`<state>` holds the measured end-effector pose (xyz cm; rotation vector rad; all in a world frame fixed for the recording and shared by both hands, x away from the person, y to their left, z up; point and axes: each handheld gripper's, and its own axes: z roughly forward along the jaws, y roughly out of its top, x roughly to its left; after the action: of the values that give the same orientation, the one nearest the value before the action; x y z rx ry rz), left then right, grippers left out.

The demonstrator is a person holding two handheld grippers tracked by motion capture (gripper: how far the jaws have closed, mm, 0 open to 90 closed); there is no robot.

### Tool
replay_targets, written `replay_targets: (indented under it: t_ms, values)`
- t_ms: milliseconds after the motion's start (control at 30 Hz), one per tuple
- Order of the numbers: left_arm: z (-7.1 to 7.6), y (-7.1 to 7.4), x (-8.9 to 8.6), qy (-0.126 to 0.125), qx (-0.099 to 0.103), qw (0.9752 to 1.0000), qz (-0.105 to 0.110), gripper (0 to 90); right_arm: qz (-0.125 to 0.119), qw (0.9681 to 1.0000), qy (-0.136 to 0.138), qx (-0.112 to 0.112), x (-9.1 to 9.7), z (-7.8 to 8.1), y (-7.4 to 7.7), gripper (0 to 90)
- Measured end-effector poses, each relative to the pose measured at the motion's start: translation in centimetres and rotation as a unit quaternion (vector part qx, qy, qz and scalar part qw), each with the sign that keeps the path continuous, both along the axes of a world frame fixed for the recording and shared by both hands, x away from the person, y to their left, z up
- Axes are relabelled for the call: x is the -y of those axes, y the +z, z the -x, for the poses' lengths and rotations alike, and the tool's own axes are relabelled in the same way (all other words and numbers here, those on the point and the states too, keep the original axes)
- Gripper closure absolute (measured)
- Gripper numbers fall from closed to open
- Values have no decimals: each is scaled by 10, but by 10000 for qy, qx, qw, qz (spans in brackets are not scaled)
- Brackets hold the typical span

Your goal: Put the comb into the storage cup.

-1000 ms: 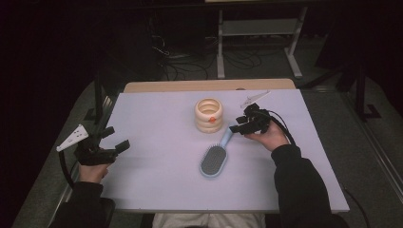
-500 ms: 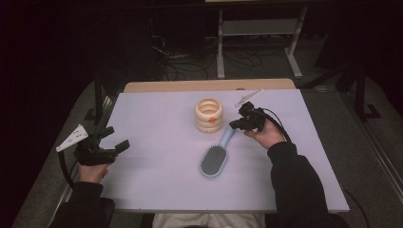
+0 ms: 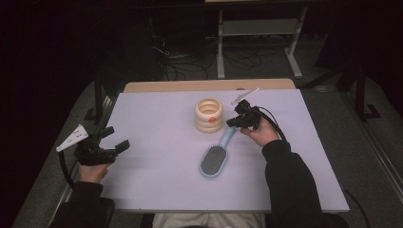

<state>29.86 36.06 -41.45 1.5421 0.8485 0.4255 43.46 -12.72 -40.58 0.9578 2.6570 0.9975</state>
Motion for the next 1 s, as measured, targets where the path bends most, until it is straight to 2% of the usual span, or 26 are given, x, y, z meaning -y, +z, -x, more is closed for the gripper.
replay_targets:
  t_ms: [100,367,667,1000]
  values:
    - [-1,0,0,-13,-18,10000,8,0,-21,10000,1,-8,-2,-2,-1,886]
    - [-1,-1,1,-35,-20,10000,-13,0,111,9999,92,-73,-10,-7,-14,885]
    - [0,-1,1,-22,-24,10000,19,0,184,9998,0,-40,-10,-18,-25,885]
    - [-1,-1,0,-43,-11,10000,32,0,24,9999,-102,-57,-6,-29,-33,885]
